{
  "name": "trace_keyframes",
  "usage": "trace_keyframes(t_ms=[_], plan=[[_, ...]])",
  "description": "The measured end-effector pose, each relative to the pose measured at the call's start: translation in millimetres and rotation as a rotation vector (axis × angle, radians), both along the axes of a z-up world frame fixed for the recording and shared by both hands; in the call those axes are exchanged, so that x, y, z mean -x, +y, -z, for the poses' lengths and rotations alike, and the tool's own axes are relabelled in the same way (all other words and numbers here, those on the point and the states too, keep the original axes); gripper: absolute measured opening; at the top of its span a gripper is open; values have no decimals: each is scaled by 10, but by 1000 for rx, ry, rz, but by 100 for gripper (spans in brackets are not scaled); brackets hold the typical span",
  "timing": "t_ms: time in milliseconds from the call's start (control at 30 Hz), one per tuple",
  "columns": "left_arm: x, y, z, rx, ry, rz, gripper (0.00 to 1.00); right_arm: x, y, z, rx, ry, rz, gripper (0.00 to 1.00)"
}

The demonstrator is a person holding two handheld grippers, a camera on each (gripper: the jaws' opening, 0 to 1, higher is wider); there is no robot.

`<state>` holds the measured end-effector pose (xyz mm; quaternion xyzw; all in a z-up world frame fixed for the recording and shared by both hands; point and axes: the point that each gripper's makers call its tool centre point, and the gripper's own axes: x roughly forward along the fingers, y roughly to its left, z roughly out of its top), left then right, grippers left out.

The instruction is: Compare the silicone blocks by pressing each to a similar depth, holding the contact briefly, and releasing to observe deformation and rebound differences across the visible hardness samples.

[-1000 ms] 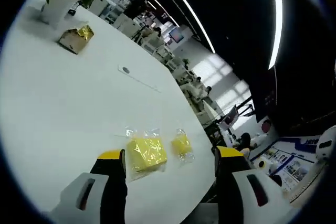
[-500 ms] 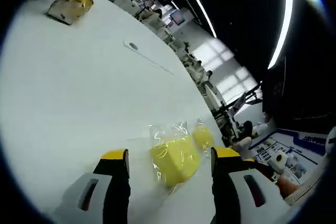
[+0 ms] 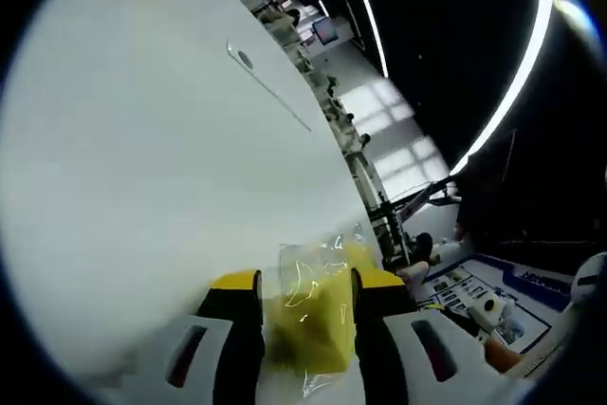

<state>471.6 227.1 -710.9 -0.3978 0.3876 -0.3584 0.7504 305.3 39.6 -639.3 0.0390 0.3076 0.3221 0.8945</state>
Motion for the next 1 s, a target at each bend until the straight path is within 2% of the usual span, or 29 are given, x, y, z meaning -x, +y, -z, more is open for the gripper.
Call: trace_keyframes(t_ms=[67, 167, 267, 333, 433, 467, 500, 533, 567, 767, 1000], plan=[[32, -15, 60, 0, 15, 5, 22, 0, -3, 17, 0, 5, 0, 70], [-15, -24, 67, 51, 54, -57, 17, 9, 8, 39, -1, 10, -3, 70], [-26, -27, 27, 48, -4, -66, 10, 22, 23, 49, -4, 14, -5, 70], [-25, -30, 52, 23, -1, -63, 9, 28, 30, 50, -7, 13, -7, 69], [-55, -14, 21, -5, -59, -60, 0, 48, 33, 60, -6, 18, -11, 69], [-34, -35, -15, 8, -51, -53, 0, 52, 31, 59, -6, 18, -12, 69], [-50, -37, -11, -7, -61, -54, 0, 52, 29, 58, -6, 17, -12, 68], [-64, -32, -17, -56, -117, -43, 0, 50, 25, 53, -6, 15, -10, 68], [-59, -41, -13, -80, -133, -31, 0, 51, 23, 50, -7, 14, -9, 68], [-68, -108, -104, -140, -181, -12, 0, 51, 28, 31, -13, 6, -7, 67], [-33, -206, -382, -174, -272, 18, 0, 67, 66, -25, -21, -15, -15, 67]])
